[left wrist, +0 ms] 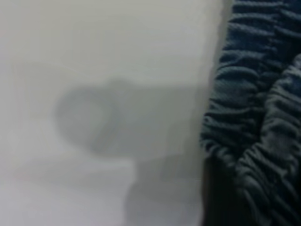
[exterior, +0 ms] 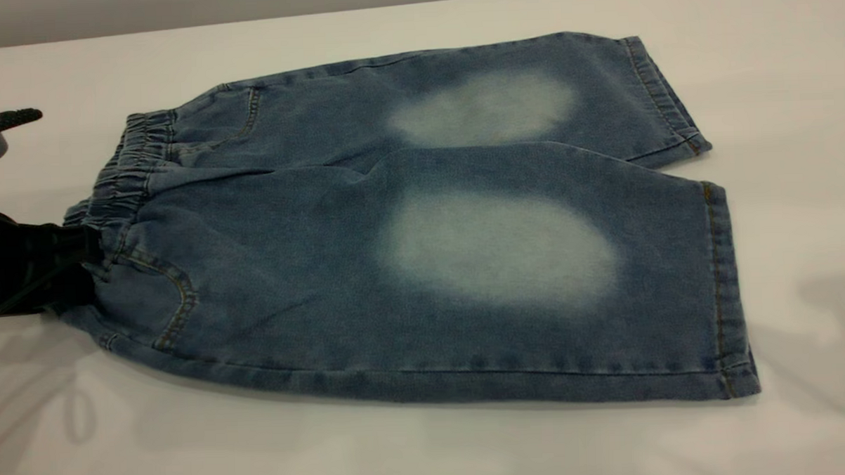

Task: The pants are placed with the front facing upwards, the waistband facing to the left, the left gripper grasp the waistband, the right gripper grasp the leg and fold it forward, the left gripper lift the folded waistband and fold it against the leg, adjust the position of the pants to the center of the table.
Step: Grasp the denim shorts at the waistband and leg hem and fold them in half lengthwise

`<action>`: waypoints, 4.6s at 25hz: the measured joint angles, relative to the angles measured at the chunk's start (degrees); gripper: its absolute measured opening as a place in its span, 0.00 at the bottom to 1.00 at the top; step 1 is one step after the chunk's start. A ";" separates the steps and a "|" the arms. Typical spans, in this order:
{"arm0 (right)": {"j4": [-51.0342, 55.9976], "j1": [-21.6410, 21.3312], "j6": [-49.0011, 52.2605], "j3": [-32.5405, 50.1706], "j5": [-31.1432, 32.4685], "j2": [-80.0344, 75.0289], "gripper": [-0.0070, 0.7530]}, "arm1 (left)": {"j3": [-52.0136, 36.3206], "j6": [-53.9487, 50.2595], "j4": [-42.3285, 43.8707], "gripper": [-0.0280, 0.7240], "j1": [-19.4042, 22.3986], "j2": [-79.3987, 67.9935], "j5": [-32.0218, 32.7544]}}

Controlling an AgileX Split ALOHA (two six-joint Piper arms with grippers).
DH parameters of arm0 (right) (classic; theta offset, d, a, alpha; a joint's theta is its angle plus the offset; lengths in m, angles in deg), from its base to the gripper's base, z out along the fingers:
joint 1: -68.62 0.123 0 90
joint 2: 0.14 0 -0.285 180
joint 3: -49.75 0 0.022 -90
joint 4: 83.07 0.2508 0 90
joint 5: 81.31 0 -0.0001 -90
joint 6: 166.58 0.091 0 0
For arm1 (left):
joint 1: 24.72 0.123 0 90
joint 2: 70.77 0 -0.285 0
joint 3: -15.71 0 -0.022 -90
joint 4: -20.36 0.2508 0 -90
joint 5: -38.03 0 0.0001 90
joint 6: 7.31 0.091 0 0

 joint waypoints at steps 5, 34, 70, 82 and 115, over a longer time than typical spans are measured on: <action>0.88 0.00 0.11 0.00 0.21 0.00 0.69 | 0.00 0.00 0.03 0.15 0.02 0.06 0.05; 29.68 0.00 -29.11 9.69 -6.66 -24.17 0.69 | -0.04 -33.45 37.74 0.15 0.02 7.51 -7.47; 62.32 0.00 -68.15 9.51 -0.75 -50.99 0.69 | -0.04 -35.83 40.63 0.15 0.02 7.51 -8.87; 62.34 0.00 -68.15 7.79 2.77 -51.99 0.69 | -0.04 -35.75 40.63 0.15 0.02 7.51 -8.98; 62.35 -0.05 -68.04 4.94 -2.76 -44.30 0.03 | -0.04 -37.34 40.63 0.15 0.02 7.51 -16.32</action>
